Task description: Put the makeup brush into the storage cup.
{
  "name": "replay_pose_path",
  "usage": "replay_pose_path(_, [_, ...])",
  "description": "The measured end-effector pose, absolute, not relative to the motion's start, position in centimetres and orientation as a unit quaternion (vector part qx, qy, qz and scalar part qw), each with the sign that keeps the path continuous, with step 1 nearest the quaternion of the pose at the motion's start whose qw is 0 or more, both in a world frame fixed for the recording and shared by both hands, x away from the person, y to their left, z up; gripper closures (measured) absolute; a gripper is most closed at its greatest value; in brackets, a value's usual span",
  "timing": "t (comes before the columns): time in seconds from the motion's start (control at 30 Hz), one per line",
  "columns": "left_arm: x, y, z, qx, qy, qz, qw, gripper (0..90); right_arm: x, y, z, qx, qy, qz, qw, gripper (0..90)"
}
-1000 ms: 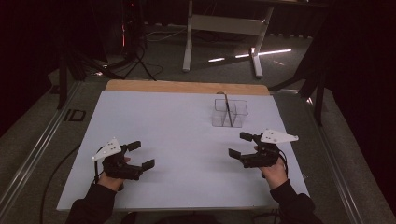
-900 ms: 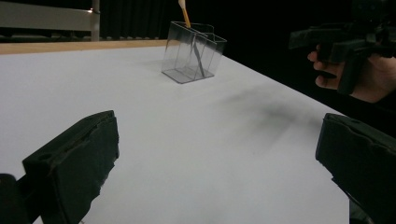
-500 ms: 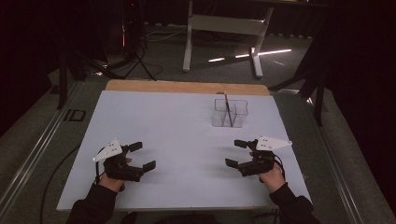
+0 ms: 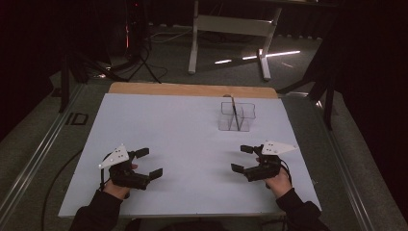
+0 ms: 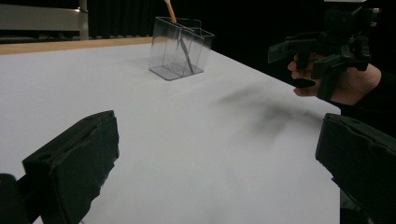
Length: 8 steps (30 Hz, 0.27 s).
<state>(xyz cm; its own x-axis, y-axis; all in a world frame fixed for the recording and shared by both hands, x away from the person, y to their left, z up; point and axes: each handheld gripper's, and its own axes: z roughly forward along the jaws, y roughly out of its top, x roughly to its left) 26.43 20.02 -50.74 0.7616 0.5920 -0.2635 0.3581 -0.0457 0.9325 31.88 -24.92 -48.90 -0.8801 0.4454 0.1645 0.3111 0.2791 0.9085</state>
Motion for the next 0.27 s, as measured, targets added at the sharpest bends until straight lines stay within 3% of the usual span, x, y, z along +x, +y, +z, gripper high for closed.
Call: replay_pose_path(0.27, [26.44,20.13,-50.82,0.713,0.336,0.098,0.608,0.0,31.87,-24.6,-49.31,0.229,0.805,0.543,0.064,13.6])
